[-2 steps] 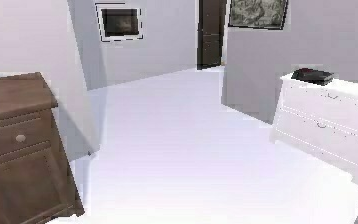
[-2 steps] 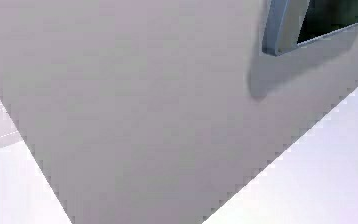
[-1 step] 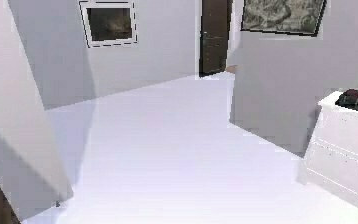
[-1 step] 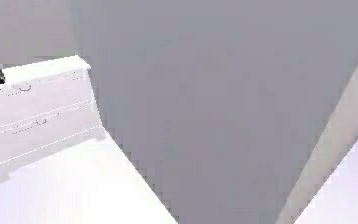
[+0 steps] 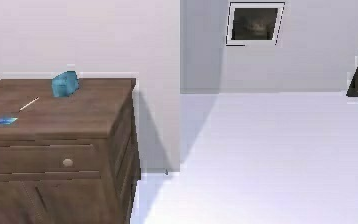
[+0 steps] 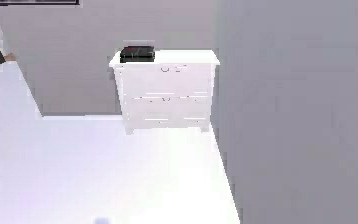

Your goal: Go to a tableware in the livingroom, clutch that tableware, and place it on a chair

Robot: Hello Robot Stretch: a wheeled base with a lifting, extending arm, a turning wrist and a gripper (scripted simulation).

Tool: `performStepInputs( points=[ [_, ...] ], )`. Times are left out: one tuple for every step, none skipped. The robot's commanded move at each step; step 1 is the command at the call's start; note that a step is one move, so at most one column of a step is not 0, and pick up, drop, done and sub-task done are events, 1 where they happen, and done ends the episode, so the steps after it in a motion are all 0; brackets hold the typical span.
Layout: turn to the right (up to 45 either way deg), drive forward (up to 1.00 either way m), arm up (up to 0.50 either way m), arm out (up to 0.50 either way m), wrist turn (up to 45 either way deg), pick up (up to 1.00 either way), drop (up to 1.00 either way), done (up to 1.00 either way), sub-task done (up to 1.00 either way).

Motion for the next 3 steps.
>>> performStepInputs(
  points=[
    [0.0,0.05,0.00,0.00,0.0,0.00,0.00,0.00,0.00],
    [39.0,0.00,0.00,0.00,0.0,0.00,0.00,0.00,0.00],
    [0.0,1.00,0.00,0.00,0.0,0.00,0.00,0.00,0.00]
  ],
)
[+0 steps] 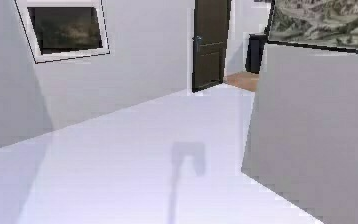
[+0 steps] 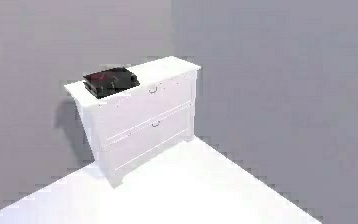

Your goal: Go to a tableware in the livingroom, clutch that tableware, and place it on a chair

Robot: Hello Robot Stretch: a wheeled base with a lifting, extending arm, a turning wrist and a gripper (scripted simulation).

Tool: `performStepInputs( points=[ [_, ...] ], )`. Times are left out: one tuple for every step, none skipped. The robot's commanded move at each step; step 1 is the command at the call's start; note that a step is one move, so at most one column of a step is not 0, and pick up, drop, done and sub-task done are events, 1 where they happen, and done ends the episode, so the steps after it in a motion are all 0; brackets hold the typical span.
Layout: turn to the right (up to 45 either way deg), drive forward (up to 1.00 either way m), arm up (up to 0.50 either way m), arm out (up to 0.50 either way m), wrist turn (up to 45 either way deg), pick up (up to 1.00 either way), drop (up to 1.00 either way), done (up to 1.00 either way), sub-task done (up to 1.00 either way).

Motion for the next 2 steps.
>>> performStepInputs(
  points=[
    [0.0,1.00,0.00,0.00,0.0,0.00,0.00,0.00,0.00],
    [0.0,0.75,0.00,0.00,0.0,0.00,0.00,0.00,0.00]
  ],
)
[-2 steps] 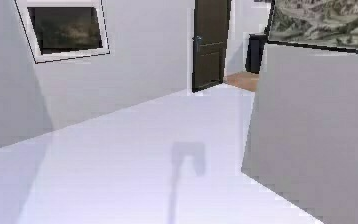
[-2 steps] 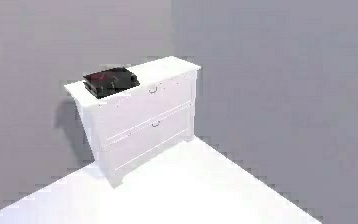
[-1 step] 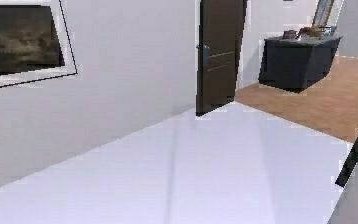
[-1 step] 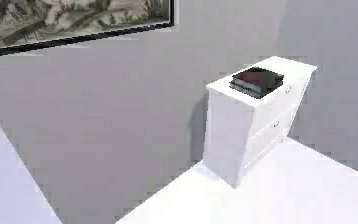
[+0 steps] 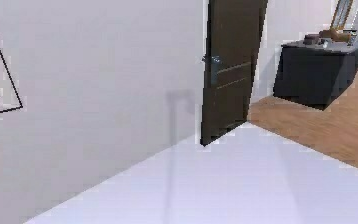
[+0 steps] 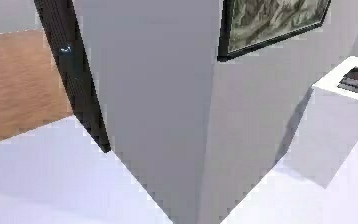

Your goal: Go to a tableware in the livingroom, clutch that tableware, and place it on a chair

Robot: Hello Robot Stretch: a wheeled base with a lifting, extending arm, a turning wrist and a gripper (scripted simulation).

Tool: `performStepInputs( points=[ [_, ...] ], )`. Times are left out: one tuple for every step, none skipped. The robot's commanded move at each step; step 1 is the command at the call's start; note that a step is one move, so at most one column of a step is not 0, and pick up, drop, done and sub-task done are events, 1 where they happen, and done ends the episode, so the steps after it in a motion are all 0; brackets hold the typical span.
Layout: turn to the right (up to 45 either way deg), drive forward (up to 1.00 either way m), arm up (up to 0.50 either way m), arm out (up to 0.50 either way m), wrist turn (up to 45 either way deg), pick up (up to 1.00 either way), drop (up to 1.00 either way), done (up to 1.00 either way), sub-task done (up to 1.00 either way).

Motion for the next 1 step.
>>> performStepInputs(
  points=[
    [42.0,0.00,0.00,0.00,0.0,0.00,0.00,0.00,0.00]
  ],
)
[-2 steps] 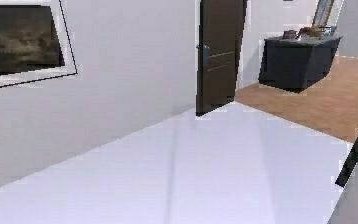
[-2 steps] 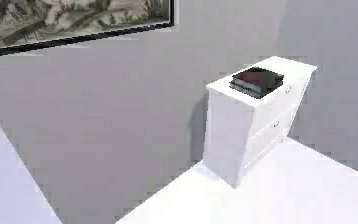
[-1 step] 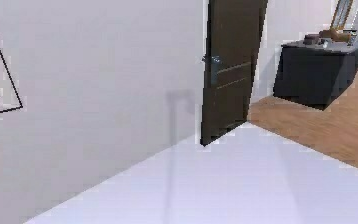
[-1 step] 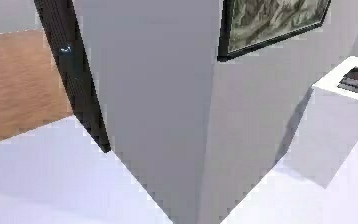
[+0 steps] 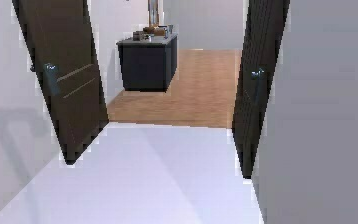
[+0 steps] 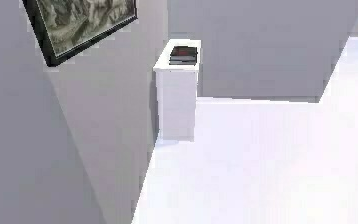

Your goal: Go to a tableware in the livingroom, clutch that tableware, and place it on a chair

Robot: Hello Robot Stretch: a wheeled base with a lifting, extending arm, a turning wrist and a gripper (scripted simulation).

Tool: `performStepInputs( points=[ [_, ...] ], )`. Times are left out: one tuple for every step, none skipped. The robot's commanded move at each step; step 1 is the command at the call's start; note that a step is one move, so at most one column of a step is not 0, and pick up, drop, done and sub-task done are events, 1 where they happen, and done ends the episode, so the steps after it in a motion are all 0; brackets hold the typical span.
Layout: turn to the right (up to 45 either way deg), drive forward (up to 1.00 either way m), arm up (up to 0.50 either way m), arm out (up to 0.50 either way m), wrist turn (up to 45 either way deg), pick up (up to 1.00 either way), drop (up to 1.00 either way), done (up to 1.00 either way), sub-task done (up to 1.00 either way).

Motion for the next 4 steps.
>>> performStepInputs(
  points=[
    [0.0,0.15,0.00,0.00,0.0,0.00,0.00,0.00,0.00],
    [0.0,1.00,0.00,0.00,0.0,0.00,0.00,0.00,0.00],
    [0.0,1.00,0.00,0.00,0.0,0.00,0.00,0.00,0.00],
    [-3.0,0.00,0.00,0.00,0.0,0.00,0.00,0.00,0.00]
  ],
)
